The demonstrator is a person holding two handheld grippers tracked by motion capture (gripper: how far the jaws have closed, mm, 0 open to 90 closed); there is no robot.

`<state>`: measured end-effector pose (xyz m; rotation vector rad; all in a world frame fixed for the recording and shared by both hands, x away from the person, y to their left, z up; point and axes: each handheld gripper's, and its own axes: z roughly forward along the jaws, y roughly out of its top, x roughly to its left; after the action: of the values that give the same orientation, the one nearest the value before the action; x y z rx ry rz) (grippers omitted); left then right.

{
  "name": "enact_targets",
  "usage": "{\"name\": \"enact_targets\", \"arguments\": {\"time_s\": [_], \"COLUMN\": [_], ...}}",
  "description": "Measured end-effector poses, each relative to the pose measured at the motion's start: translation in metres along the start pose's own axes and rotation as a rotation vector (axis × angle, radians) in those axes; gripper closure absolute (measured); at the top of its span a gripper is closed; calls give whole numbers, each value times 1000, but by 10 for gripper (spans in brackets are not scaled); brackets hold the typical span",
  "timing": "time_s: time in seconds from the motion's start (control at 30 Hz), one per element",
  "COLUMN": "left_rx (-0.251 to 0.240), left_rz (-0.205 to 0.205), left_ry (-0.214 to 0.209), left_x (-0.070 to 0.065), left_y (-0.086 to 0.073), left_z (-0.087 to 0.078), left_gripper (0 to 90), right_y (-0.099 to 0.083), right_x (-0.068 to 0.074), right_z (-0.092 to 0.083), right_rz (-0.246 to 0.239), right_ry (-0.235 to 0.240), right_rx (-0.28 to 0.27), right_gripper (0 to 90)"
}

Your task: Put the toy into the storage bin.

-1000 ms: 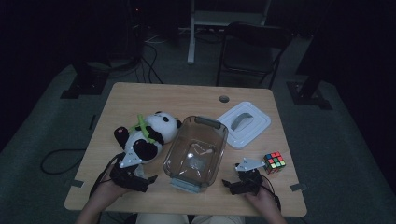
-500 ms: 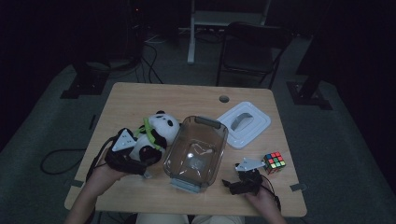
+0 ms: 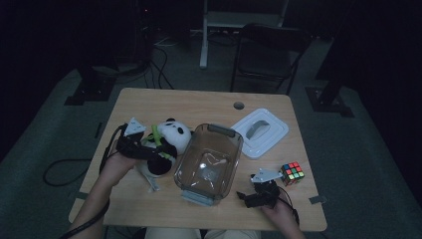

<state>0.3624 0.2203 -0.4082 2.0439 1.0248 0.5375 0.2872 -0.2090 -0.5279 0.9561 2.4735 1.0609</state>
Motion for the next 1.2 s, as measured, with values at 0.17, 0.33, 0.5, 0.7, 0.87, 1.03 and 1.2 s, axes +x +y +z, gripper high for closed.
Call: {"name": "enact_targets", "arguments": {"time_s": [0.17, 0.33, 0.5, 0.7, 0.87, 1.03, 1.2], "left_rx": [28, 55, 45, 81, 64, 25, -9], "left_rz": [-18, -39, -64, -71, -72, -86, -106], "left_ry": [3, 11, -3, -22, -16, 7, -4], "left_x": [7, 11, 18, 18, 18, 19, 23], "left_y": [-1, -4, -9, -13, -18, -19, -14], "left_z": [18, 31, 31, 35, 35, 32, 24], "left_gripper": [28, 57, 213, 320, 515, 675, 703], "right_y": [0, 0, 0, 0, 1, 2, 5], "right_x": [0, 0, 0, 0, 0, 0, -2], "right_z": [0, 0, 0, 0, 1, 2, 4], "right_rz": [0, 1, 1, 1, 12, 20, 54], "right_ry": [0, 0, 0, 0, -9, -18, -39], "right_rx": [0, 0, 0, 1, 2, 2, -2], "right_gripper": [128, 129, 129, 129, 126, 125, 125]}}
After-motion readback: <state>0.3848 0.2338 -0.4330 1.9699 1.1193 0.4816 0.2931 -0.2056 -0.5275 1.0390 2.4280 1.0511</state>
